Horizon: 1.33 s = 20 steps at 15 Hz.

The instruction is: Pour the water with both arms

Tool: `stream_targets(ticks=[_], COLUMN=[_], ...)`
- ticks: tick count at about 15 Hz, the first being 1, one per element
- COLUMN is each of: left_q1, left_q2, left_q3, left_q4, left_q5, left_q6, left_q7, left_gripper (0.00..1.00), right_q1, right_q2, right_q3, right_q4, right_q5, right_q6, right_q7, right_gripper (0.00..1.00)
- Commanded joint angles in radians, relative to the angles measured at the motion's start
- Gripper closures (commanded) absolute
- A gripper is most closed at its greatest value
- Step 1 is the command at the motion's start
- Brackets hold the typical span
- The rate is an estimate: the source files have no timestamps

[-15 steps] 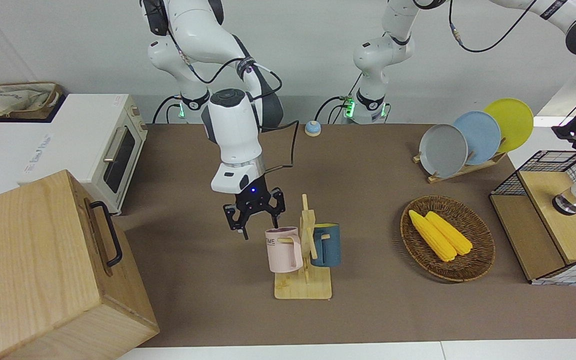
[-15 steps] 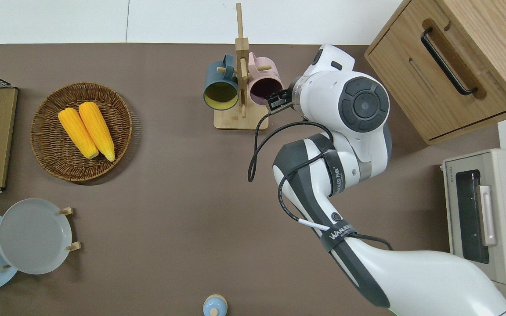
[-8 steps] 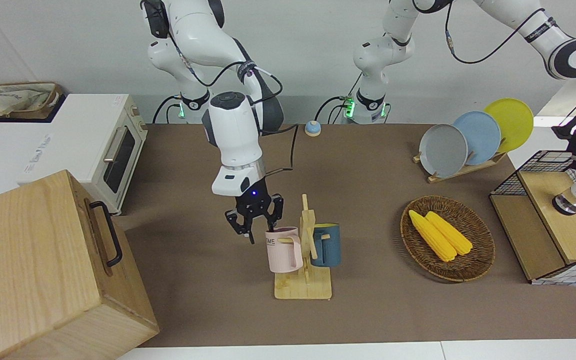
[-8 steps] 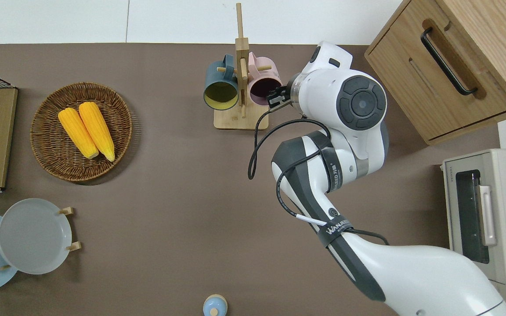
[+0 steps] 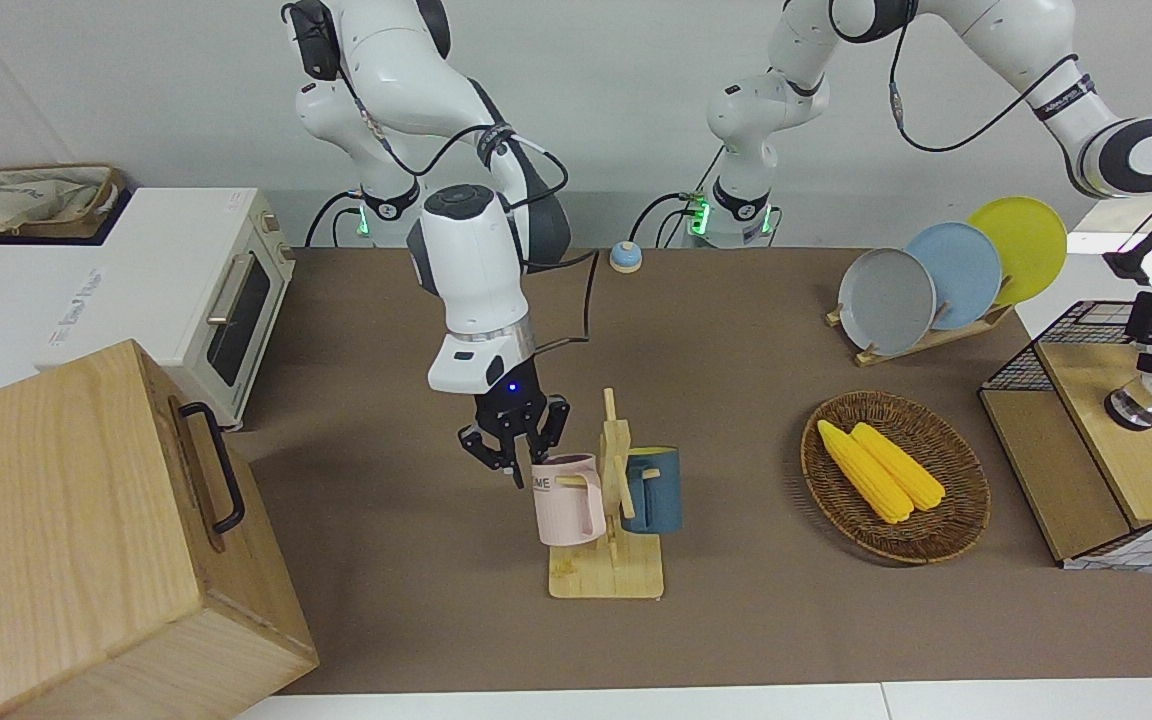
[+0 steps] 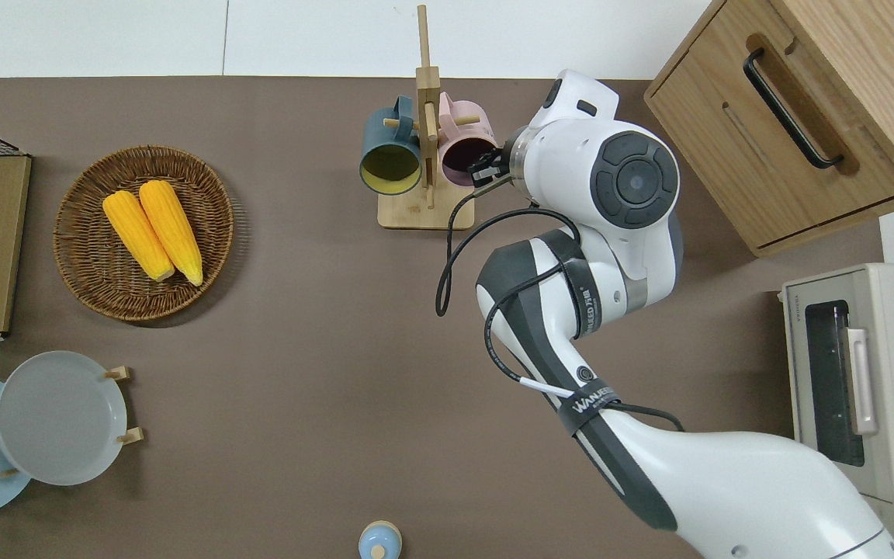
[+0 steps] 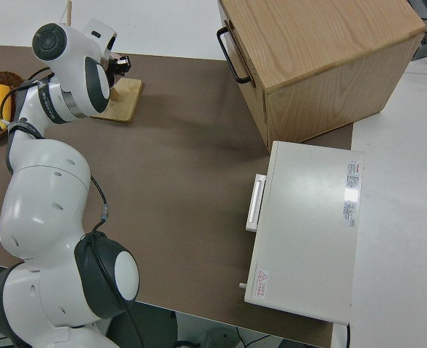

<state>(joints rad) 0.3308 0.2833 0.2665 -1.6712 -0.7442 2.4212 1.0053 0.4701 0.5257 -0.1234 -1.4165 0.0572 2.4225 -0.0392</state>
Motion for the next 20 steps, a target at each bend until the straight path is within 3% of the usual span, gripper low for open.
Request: stream_targets(ticks=[1,2,4,10,11,20], left_q1=[-0.006,-0.001,0.001,-0.001,0.001,-0.007], left_q2=[0.022,0.025,0.036,0.043,0.043,0.039], left_q3=[0.0,-0.003,-0.006,-0.007,-0.007,-0.001], left_q4=[0.019,0.021,0.022,0.022,0.022,0.123], left_q5=[-0.027,-0.032,-0.055,-0.061,-0.061,-0.006], left_q6=[0.029,0.029,0.029,0.055,0.053,0.01], left_q7=[0.039,0.053,0.067,0.073,0.073,-0.026], left_gripper=[0.01,0.03,0.17,0.96,1.0,1.0], right_q1=[-0.007,-0.007,-0.007,-0.004,-0.004,-0.002], right_q2=[0.023,0.023,0.023,0.023,0.023,0.014], right_q3=[0.007,0.007,0.007,0.005,0.005,-0.007], right_q4=[0.033,0.033,0.033,0.033,0.031,0.033], right_q5=[0.001,0.001,0.001,0.0,0.0,-0.037], right_q6=[0.013,0.013,0.013,0.012,0.009,-0.037], right_q7=[-0.022,-0.021,-0.022,-0.021,-0.021,-0.022], right_gripper=[0.816,0.848,0.881,1.0,1.0,1.0])
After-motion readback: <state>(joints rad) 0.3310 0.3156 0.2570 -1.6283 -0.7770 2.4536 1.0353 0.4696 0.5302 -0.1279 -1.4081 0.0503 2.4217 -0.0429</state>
